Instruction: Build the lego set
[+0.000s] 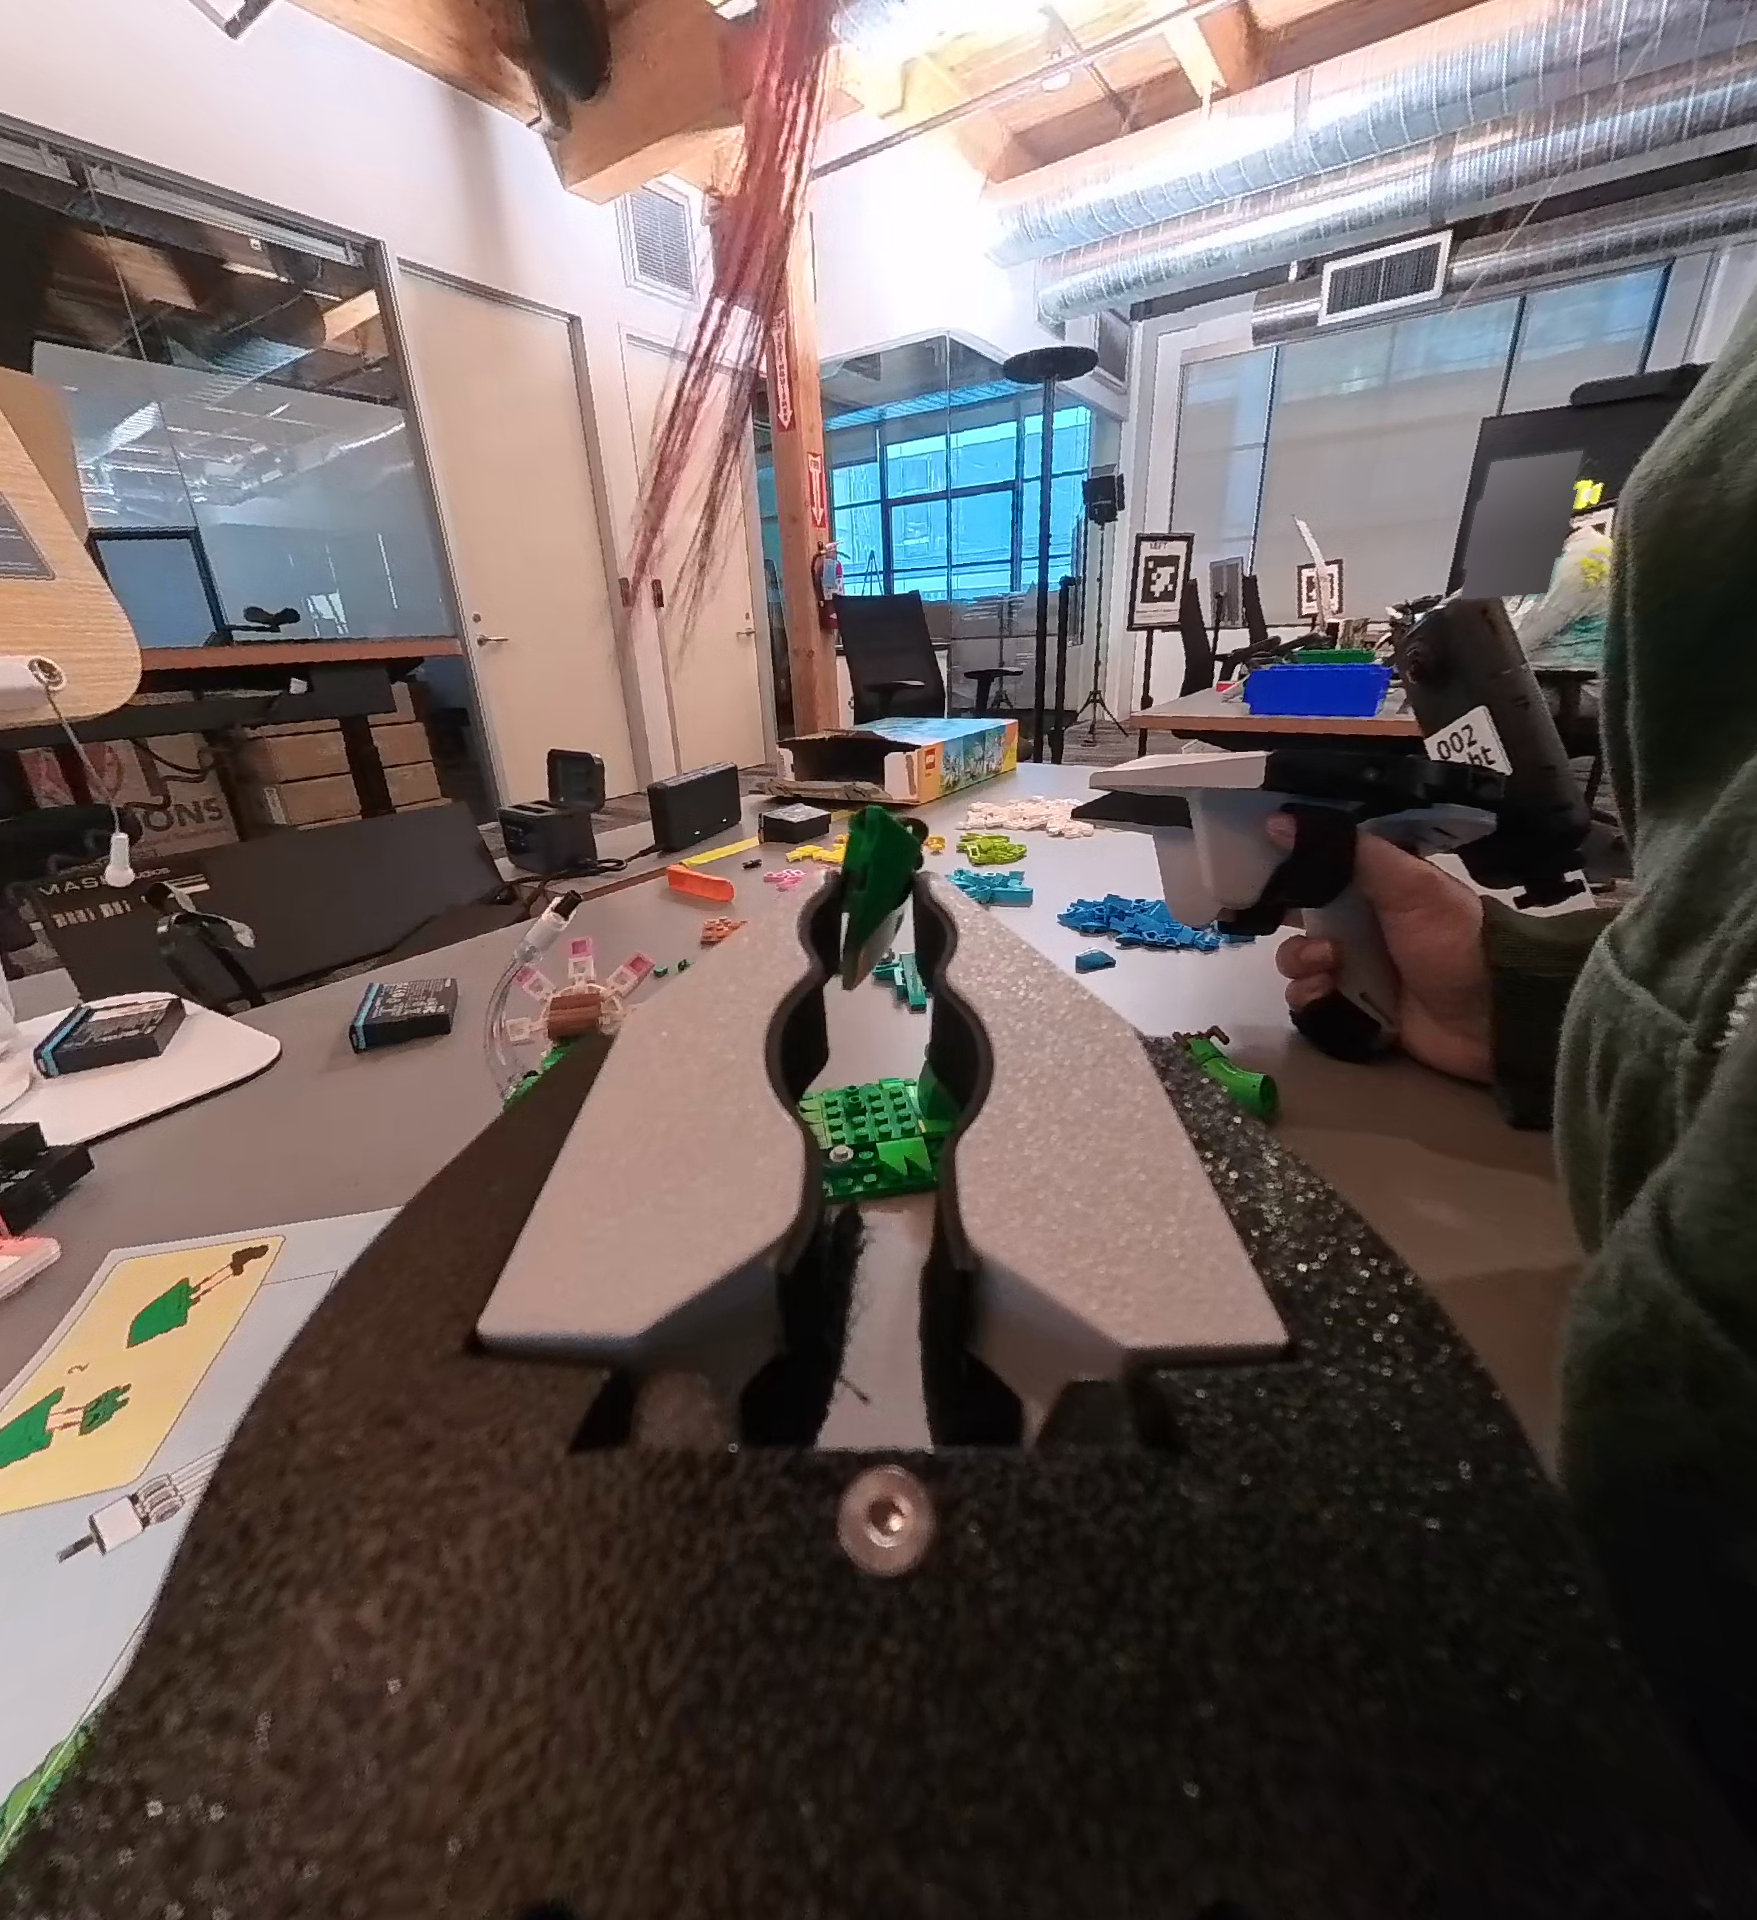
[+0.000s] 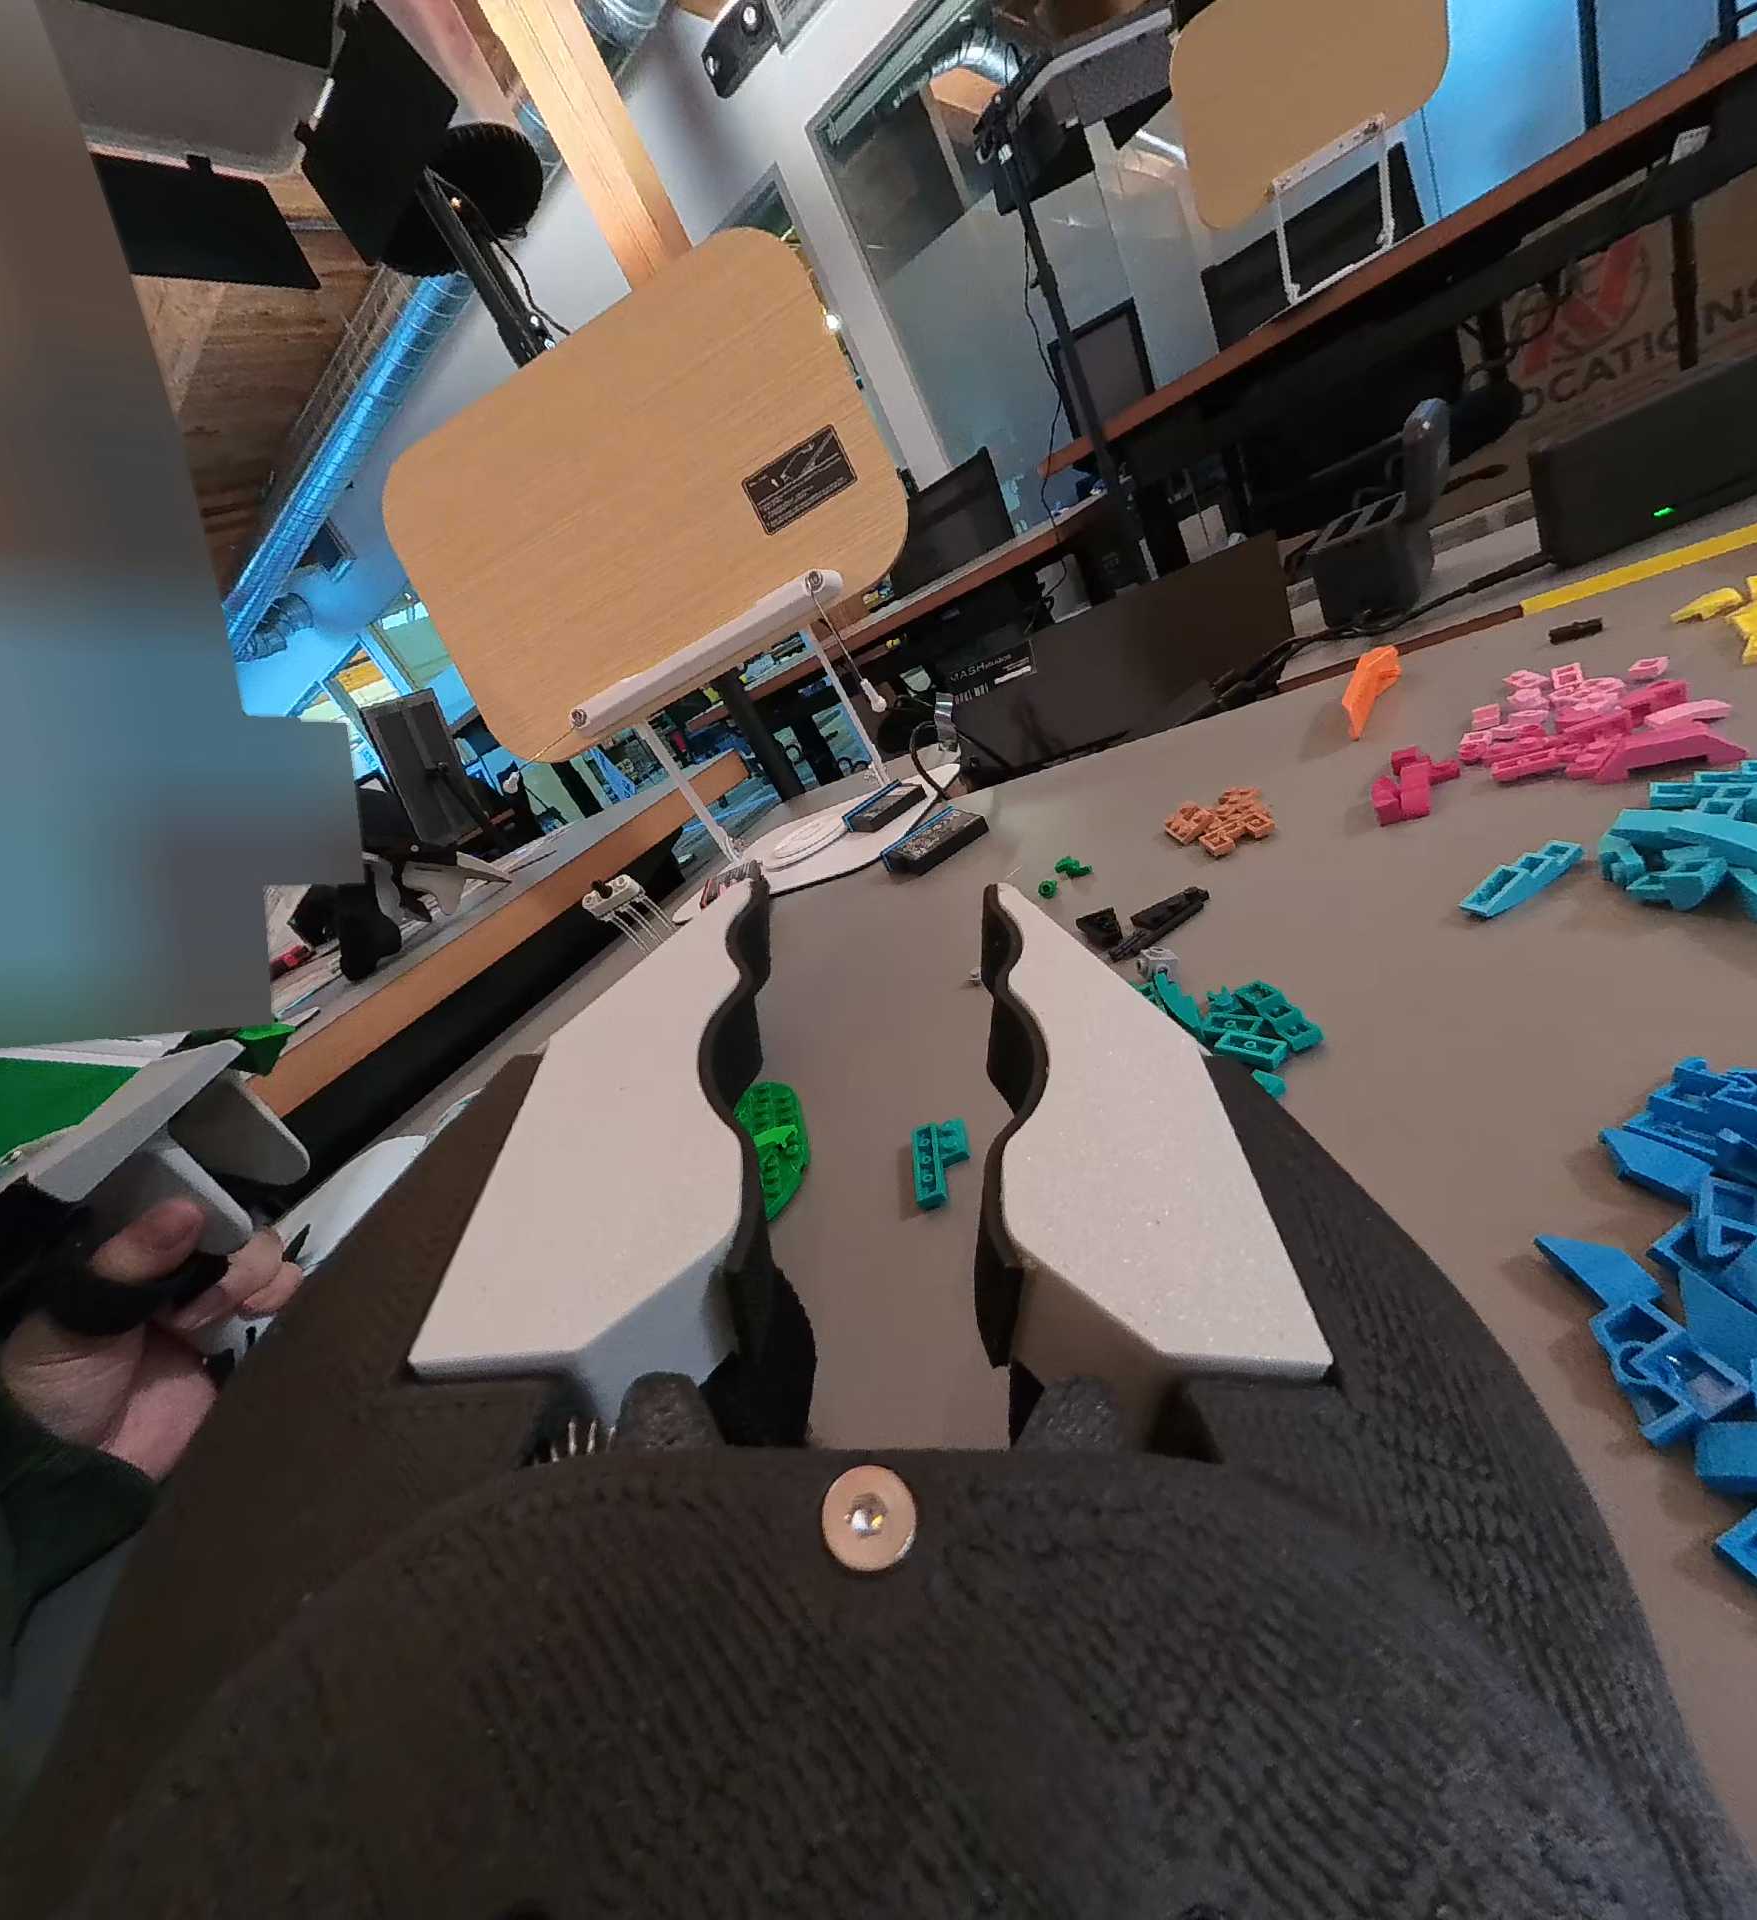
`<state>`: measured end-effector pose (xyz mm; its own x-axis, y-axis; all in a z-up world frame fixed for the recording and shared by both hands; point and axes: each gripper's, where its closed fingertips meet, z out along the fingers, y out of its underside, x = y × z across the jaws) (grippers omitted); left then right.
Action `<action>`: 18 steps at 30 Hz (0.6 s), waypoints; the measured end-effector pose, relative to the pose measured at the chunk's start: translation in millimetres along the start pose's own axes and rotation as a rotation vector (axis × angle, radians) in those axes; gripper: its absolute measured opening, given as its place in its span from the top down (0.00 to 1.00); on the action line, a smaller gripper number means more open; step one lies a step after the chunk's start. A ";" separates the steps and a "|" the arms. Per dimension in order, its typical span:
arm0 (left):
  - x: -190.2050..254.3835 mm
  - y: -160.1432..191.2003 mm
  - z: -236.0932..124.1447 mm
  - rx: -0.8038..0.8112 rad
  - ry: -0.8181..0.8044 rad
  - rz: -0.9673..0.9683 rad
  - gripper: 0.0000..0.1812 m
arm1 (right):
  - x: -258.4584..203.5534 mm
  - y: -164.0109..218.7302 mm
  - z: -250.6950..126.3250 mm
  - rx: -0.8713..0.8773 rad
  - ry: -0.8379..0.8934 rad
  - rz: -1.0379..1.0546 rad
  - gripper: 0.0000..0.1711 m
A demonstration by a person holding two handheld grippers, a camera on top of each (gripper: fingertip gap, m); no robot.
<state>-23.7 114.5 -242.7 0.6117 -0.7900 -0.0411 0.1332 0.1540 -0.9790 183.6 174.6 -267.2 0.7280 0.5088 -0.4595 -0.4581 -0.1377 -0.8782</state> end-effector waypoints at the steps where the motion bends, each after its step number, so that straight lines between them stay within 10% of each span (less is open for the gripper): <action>1: 0.0 0.0 0.0 0.000 0.001 -0.001 0.94 | -0.2 0.1 0.1 -0.001 -0.001 -0.001 0.77; 18: -0.3 0.5 0.2 -0.004 -0.001 0.001 0.94 | -0.1 0.0 0.4 0.000 -0.006 0.009 0.77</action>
<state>-23.7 114.9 -243.1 0.6128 -0.7891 -0.0423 0.1292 0.1528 -0.9798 183.4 174.8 -267.1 0.7208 0.5124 -0.4668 -0.4647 -0.1425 -0.8739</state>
